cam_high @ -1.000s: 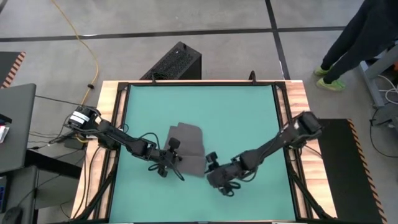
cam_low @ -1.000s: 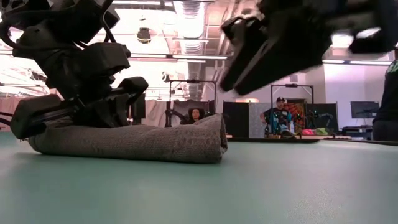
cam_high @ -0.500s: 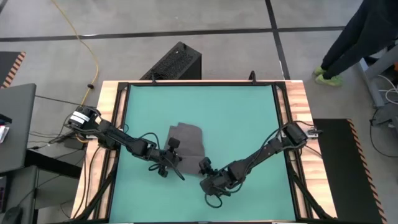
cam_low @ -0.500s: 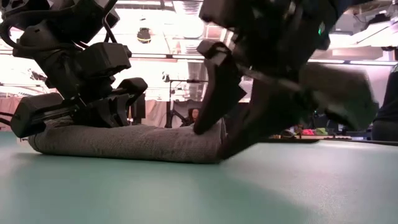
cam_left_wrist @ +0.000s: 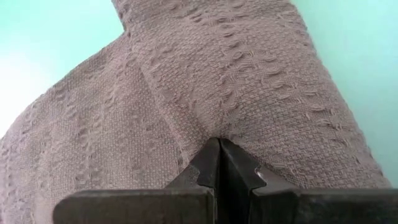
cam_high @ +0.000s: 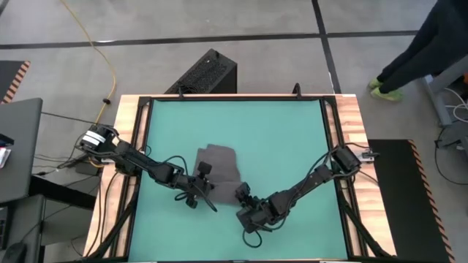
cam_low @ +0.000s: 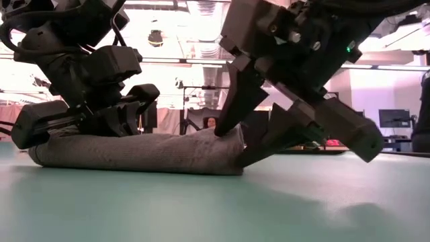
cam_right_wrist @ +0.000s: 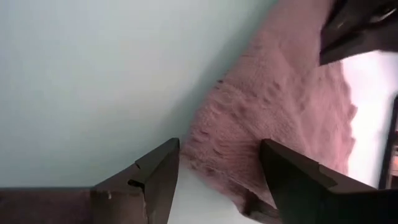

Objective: Roll towel into tight, uniform cylinder
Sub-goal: Roll the gray towel

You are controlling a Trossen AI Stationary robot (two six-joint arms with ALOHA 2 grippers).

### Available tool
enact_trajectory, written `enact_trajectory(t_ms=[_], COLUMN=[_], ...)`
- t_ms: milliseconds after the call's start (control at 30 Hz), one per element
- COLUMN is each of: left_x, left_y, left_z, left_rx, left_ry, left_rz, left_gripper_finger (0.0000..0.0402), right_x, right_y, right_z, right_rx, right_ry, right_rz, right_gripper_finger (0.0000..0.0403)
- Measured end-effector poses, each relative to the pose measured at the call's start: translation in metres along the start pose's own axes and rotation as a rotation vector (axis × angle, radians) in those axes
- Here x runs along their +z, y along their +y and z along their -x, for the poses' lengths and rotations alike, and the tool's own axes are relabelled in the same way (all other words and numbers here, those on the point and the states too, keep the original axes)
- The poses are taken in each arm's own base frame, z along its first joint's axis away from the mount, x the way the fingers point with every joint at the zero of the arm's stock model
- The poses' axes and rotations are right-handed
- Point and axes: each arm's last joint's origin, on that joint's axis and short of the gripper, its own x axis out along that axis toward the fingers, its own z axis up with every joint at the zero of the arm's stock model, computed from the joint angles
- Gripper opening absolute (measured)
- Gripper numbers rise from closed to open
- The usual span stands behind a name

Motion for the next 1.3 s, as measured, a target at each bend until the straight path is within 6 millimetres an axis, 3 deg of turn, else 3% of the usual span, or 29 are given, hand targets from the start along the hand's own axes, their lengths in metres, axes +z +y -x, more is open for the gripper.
enact_trajectory(t_ms=[200,300,400,600,767,900,1067,1300], left_x=[0.0,0.0,0.0,0.0,0.002,0.002,0.002,0.003], left_y=[0.0,0.0,0.0,0.0,-0.002,-0.003,-0.003,-0.004], left_z=[0.0,0.0,0.0,0.0,0.0,0.0,0.0,0.0], left_rx=[0.0,0.0,-0.003,-0.009,-0.076,-0.122,-0.122,-0.158], left_ry=[0.0,0.0,-0.001,-0.002,-0.027,-0.042,-0.041,-0.051], left_rz=[-0.001,-0.001,-0.001,-0.004,-0.034,-0.039,-0.037,-0.035], left_gripper_finger=[0.0,0.0,0.0,0.0,0.0,0.0,0.0,0.0], right_x=[-0.011,-0.013,-0.013,-0.007,0.007,0.003,-0.011,-0.031], right_y=[-0.001,-0.004,-0.004,-0.007,-0.025,-0.046,-0.074,-0.096], right_z=[-0.01,-0.012,-0.013,-0.008,0.013,0.023,0.02,0.002], right_rx=[0.025,0.013,0.009,0.007,0.002,0.011,0.126,0.245], right_ry=[0.022,0.043,0.04,0.038,0.004,0.032,0.083,0.185], right_rz=[-0.073,-0.126,-0.137,-0.25,-0.352,-0.527,-0.84,-1.033], right_gripper_finger=[0.0247,0.0225,0.0175,0.0023,0.0019,0.0019,0.0019,0.0019])
